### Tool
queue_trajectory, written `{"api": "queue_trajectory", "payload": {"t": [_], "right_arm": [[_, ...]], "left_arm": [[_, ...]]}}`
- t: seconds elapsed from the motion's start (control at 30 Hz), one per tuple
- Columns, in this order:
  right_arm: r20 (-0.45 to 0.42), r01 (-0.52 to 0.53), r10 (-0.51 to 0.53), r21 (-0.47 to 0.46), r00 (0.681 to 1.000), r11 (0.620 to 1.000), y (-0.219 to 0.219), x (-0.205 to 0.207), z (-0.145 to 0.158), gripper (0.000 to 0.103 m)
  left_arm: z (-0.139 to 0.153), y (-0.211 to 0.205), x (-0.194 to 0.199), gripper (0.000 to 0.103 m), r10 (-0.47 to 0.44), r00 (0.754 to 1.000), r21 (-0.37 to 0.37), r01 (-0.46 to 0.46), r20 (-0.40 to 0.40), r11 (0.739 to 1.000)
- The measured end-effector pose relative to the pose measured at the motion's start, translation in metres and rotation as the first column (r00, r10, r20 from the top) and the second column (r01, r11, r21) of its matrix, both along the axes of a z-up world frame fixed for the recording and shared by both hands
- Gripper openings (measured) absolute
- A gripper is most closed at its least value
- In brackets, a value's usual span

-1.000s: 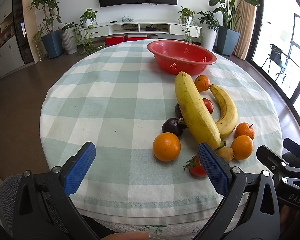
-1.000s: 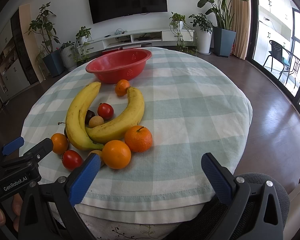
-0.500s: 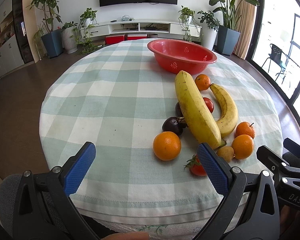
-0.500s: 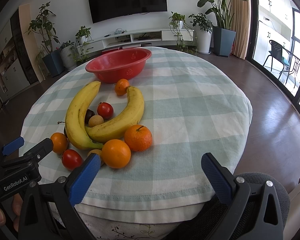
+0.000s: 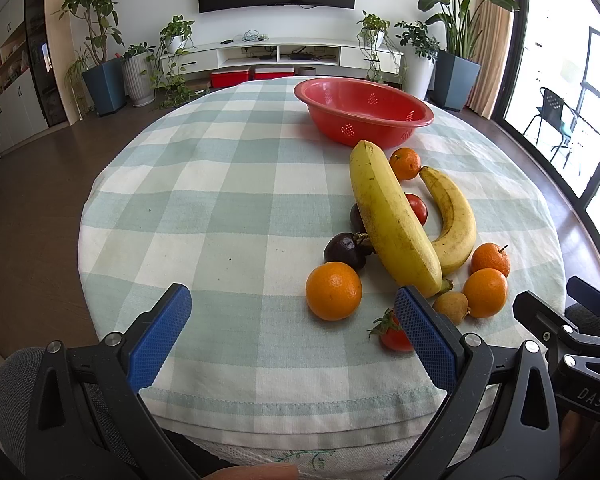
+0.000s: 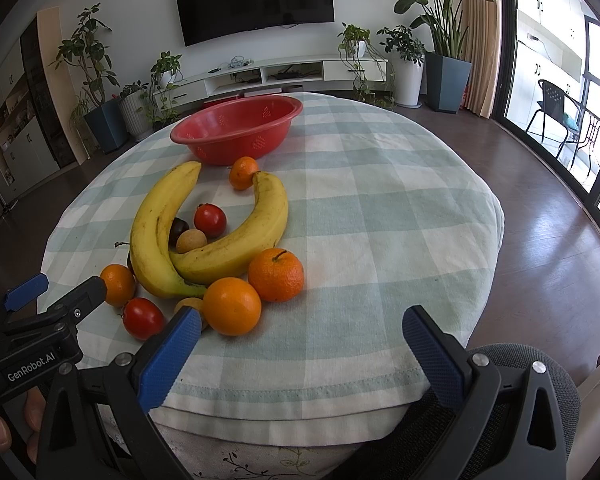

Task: Organize fruits

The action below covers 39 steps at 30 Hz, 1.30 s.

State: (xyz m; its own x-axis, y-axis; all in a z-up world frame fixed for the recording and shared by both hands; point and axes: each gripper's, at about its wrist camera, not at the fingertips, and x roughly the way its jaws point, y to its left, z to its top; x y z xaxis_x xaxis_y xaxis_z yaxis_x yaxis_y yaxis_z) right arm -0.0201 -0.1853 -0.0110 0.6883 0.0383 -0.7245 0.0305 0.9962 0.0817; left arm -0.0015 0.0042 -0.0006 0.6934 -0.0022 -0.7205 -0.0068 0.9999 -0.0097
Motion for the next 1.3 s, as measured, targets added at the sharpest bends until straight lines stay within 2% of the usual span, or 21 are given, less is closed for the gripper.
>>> {"api": "queue_trajectory", "payload": {"t": [0.43,0.63,0.77,0.87,0.9,0.97,1.03,1.17,1.2,1.27,1.3], "right_arm": [[-0.001,-0.001,0.001,0.002,1.0,1.0,0.0,0.0,0.0,0.103],[0.027,-0.032,0.032,0.023,0.999,0.999,0.001,-0.004,-0.001,0.103],[0.08,-0.112,0.109,0.037,0.991,0.993,0.006,-0.011,0.006,0.103],[0.09,-0.131,0.127,0.041,0.988,0.991,0.004,-0.012,0.011,0.103],[0.088,-0.135,0.131,0.048,0.988,0.99,0.001,-0.011,0.013,0.103],[0.074,-0.143,0.138,0.066,0.988,0.987,-0.004,-0.008,0.015,0.103],[0.055,-0.146,0.142,0.076,0.988,0.986,-0.009,-0.005,0.015,0.103],[-0.012,-0.163,0.166,0.132,0.986,0.978,-0.017,-0.001,0.011,0.102],[-0.022,-0.177,0.183,0.153,0.983,0.972,-0.018,-0.002,0.01,0.1],[-0.027,-0.204,0.213,0.185,0.977,0.961,-0.018,-0.004,0.01,0.088],[-0.022,-0.201,0.209,0.191,0.978,0.961,-0.019,-0.005,0.01,0.086]], "left_arm": [[0.0,0.0,0.0,0.103,0.0,1.0,-0.005,0.0,0.0,1.0],[0.002,0.013,-0.003,0.103,0.012,0.999,-0.075,-0.01,0.03,0.997],[0.004,0.012,-0.006,0.103,-0.054,0.996,-0.076,0.059,0.066,0.995],[0.005,0.017,-0.008,0.103,-0.158,0.984,-0.172,0.17,0.085,0.97],[0.005,0.017,-0.011,0.103,-0.171,0.98,-0.167,0.186,0.096,0.968],[0.002,0.013,-0.011,0.103,-0.201,0.979,-0.126,0.203,0.027,0.971],[0.0,0.013,-0.012,0.103,-0.177,0.984,-0.093,0.175,-0.014,0.98],[0.001,0.02,-0.007,0.103,-0.193,0.98,-0.108,0.188,-0.038,0.976],[0.002,0.02,-0.004,0.103,-0.205,0.978,-0.093,0.2,-0.048,0.975],[0.003,0.018,0.004,0.103,-0.237,0.969,-0.058,0.233,-0.066,0.971],[0.004,0.016,0.007,0.103,-0.255,0.964,-0.039,0.253,-0.076,0.967]]}}
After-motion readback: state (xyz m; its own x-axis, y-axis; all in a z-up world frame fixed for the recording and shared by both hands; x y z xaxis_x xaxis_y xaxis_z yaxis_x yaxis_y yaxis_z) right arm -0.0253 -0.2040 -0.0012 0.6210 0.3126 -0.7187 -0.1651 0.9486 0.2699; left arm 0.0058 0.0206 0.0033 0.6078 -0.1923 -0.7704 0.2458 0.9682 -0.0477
